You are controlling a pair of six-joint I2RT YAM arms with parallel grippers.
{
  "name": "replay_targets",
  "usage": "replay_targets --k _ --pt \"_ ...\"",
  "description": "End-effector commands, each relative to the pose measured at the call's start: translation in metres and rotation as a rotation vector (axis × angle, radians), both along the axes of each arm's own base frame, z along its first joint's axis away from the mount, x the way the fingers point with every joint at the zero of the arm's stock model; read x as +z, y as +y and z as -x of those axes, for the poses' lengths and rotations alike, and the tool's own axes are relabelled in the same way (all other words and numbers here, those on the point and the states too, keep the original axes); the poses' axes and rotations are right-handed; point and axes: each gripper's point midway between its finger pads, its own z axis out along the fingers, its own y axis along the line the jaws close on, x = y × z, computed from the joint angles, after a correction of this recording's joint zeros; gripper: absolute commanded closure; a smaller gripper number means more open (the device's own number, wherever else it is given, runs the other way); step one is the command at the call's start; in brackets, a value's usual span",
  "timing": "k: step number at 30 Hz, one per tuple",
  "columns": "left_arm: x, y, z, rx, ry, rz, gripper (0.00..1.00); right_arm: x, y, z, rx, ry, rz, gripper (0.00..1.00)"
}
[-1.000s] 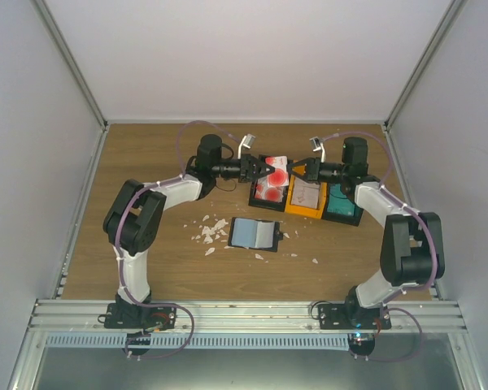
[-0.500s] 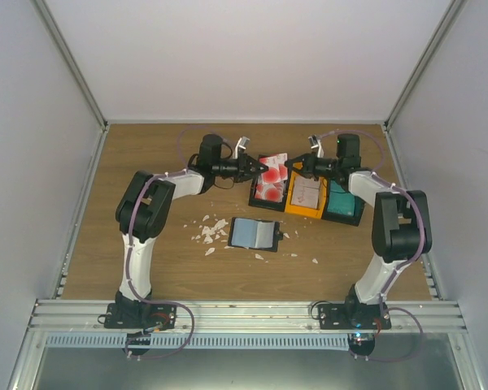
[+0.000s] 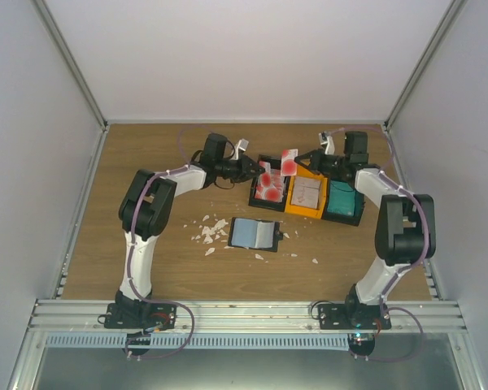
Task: Put the credit cards into the card holder
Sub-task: Pick up the credit card from the storage box, then place the credit card in the storage box, then insert the credit card into the card holder.
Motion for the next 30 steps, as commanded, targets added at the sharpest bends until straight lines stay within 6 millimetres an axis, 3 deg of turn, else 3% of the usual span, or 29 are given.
replay_targets --k 1,5,10,14,16,19,23,27,30 --pt "-0.003 -0.008 -0.004 0.009 -0.068 -0.101 0.8 0.024 -0.001 0.006 -0.02 -0.092 0.082 1.0" --pt "-0.001 -0.008 -0.001 0.026 -0.094 -0.185 0.65 0.023 0.003 0.016 -0.013 -0.091 0.126 0.99" --pt "0.004 -0.001 0.006 0.054 -0.127 -0.279 0.54 0.019 0.009 0.03 -0.002 -0.086 0.159 1.0" --pt "0.025 0.008 0.016 0.091 -0.193 -0.313 0.44 0.019 0.019 0.048 0.031 -0.089 0.157 0.99" --pt "0.046 0.012 0.027 0.103 -0.242 -0.3 0.37 0.019 0.028 0.06 0.06 -0.092 0.145 0.99" --pt "0.059 0.019 0.048 0.121 -0.273 -0.286 0.31 0.018 0.044 0.078 0.113 -0.094 0.129 0.99" --pt "0.059 0.039 0.073 0.199 -0.271 -0.337 0.3 0.006 0.059 0.1 0.159 -0.063 0.126 1.0" --pt "0.038 0.055 0.102 0.239 -0.219 -0.378 0.32 -0.005 0.073 0.122 0.179 -0.031 0.132 0.99" --pt "0.029 0.056 0.124 0.227 -0.198 -0.362 0.35 -0.008 0.083 0.139 0.203 -0.006 0.125 0.99"
